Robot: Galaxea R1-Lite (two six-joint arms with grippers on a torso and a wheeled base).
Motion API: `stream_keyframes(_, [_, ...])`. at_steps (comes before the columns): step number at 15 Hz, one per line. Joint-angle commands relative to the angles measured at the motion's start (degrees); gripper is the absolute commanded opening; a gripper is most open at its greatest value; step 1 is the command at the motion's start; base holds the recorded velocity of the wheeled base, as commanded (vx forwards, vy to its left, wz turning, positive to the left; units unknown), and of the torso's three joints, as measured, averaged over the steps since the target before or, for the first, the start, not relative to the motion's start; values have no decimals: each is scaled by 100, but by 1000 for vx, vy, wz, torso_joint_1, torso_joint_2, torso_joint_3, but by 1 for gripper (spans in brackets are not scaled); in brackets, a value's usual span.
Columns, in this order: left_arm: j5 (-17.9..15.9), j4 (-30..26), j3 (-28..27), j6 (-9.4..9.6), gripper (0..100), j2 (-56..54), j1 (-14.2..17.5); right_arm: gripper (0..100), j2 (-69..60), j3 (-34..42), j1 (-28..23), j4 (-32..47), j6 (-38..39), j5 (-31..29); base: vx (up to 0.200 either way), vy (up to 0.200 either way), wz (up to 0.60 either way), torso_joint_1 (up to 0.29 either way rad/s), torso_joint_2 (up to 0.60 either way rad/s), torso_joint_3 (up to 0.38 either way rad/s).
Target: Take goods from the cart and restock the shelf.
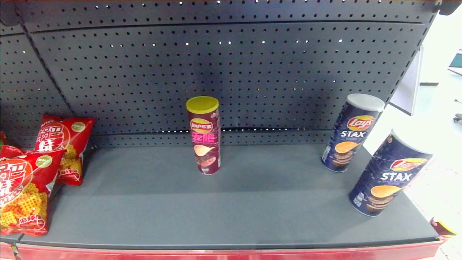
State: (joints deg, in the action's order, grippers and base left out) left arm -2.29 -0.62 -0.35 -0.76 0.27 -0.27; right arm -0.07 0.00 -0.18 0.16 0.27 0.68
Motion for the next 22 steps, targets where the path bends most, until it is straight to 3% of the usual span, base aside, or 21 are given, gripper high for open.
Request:
stream_keyframes(1, [1, 1, 0, -4, 100, 0, 0, 100, 7, 0, 1, 2, 0, 2, 0, -200, 0, 2, 7, 2])
stream_keyframes(22, [1, 1, 0, -12, 100, 0, 0, 100, 7, 0, 1, 2, 0, 2, 0, -200, 0, 2, 3, 2])
